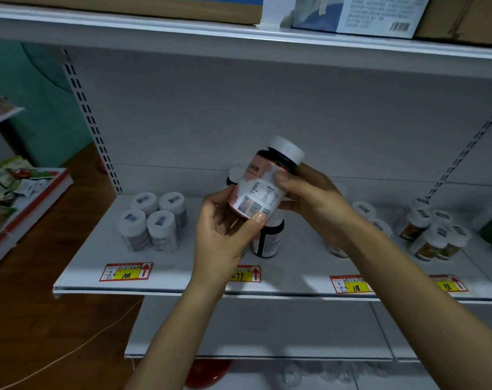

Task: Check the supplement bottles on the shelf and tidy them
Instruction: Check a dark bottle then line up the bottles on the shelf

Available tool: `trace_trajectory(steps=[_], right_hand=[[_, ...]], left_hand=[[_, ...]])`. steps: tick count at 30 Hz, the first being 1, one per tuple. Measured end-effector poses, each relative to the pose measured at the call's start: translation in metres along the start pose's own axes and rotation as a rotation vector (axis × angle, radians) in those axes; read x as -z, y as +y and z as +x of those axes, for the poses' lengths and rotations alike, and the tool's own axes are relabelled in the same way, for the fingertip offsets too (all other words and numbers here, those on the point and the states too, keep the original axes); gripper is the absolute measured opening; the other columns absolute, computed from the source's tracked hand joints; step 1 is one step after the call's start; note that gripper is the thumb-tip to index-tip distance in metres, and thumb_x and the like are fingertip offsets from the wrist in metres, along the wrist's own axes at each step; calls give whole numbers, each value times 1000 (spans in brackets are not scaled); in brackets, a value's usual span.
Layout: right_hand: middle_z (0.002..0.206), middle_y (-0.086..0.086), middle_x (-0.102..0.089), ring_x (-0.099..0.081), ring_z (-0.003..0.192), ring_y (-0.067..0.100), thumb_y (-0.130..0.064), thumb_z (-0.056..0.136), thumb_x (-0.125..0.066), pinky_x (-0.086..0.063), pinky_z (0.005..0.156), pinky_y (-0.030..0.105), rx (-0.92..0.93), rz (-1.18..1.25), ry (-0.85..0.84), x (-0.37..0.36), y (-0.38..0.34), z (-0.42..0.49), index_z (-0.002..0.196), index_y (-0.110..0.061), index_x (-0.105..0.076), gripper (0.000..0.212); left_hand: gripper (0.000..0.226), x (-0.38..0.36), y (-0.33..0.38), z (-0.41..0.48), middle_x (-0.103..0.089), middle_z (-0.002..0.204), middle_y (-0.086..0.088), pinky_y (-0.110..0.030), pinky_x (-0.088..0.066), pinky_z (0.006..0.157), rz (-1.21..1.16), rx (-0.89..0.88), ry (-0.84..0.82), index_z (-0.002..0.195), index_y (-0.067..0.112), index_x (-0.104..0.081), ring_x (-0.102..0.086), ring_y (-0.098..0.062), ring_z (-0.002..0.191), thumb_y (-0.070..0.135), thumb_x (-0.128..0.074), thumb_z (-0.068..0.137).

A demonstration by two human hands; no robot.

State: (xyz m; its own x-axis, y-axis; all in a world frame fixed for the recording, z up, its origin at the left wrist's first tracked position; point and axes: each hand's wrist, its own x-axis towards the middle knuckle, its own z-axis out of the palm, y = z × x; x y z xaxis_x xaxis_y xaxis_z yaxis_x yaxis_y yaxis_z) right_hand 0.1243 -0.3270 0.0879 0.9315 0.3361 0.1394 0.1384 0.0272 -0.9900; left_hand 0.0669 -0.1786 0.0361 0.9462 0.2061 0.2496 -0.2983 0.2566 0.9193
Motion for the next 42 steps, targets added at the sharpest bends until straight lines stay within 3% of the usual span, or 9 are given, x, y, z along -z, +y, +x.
trace_trajectory(steps=[4, 7, 11, 19, 24, 28, 34, 40, 42], right_hand=[[111, 0, -68, -68, 99, 16, -17, 82, -73, -55, 76, 26, 32, -121, 179, -4, -6, 18, 118, -16, -59, 38], [112, -7, -53, -54, 102, 10, -10, 78, -76, -45, 73, 6, 126, -326, 411, -1, 5, 38, 123, -17, -46, 55], [114, -3, -48, -49, 107, 13, -4, 76, -76, -46, 93, 25, 74, -362, 429, 15, 34, 66, 130, -8, -40, 65], [106, 22, -63, -61, 102, 35, 3, 80, -71, -54, 87, 44, -254, -295, 350, 15, 83, 90, 113, 9, -56, 37], [91, 10, -63, -59, 76, 14, -17, 83, -75, -46, 55, 16, -366, -251, 274, 3, 102, 82, 100, -5, -62, 24], [95, 13, -64, -59, 74, 17, -30, 89, -67, -45, 59, 21, -393, -119, 376, -1, 110, 80, 99, 0, -63, 32], [126, 27, -58, -60, 111, 36, -39, 93, -59, -49, 83, 36, -425, 10, 548, -3, 120, 83, 124, 13, -53, 61], [127, 13, -59, -54, 117, 27, -36, 90, -62, -37, 94, 28, 169, -867, 422, -12, 96, 80, 129, -7, -53, 49], [124, 8, -61, -57, 113, 24, -40, 89, -64, -39, 90, 27, 78, -928, 218, -19, 84, 89, 127, -11, -54, 48]], left_hand=[[56, 4, -12, 21, -59, 126, 4, -24, -49, 94, 422, -98, -107, 136, 18, -42, -57, -6, 115, 32, -67, 87], [75, 16, -39, 33, -51, 140, -17, -43, -42, 106, 958, -205, -171, 141, 3, -42, -46, -31, 131, 53, -47, 85], [81, 23, -71, 25, -49, 140, -24, -58, -45, 97, 1331, -198, -252, 134, -6, -48, -45, -39, 131, 52, -45, 78], [82, 27, -87, 24, -46, 142, -24, -51, -43, 104, 1341, -297, -285, 137, -8, -45, -42, -42, 133, 42, -47, 73], [84, 31, -89, 23, -43, 144, -24, -51, -42, 104, 1360, -322, -300, 138, -8, -43, -38, -40, 136, 40, -50, 70], [87, 30, -86, 23, -42, 143, -27, -55, -43, 102, 1359, -313, -312, 137, -10, -42, -36, -43, 136, 29, -61, 62], [86, 33, -84, 23, -38, 147, -25, -54, -39, 106, 1336, -298, -316, 140, -9, -37, -31, -42, 139, 25, -59, 64], [83, 32, -73, 27, -30, 153, -21, -51, -25, 116, 1319, -289, -346, 145, -4, -31, -23, -37, 144, 30, -58, 74], [76, 32, -67, 26, -37, 150, -19, -52, -22, 115, 1356, -339, -240, 144, -1, -37, -31, -35, 141, 29, -59, 77]])
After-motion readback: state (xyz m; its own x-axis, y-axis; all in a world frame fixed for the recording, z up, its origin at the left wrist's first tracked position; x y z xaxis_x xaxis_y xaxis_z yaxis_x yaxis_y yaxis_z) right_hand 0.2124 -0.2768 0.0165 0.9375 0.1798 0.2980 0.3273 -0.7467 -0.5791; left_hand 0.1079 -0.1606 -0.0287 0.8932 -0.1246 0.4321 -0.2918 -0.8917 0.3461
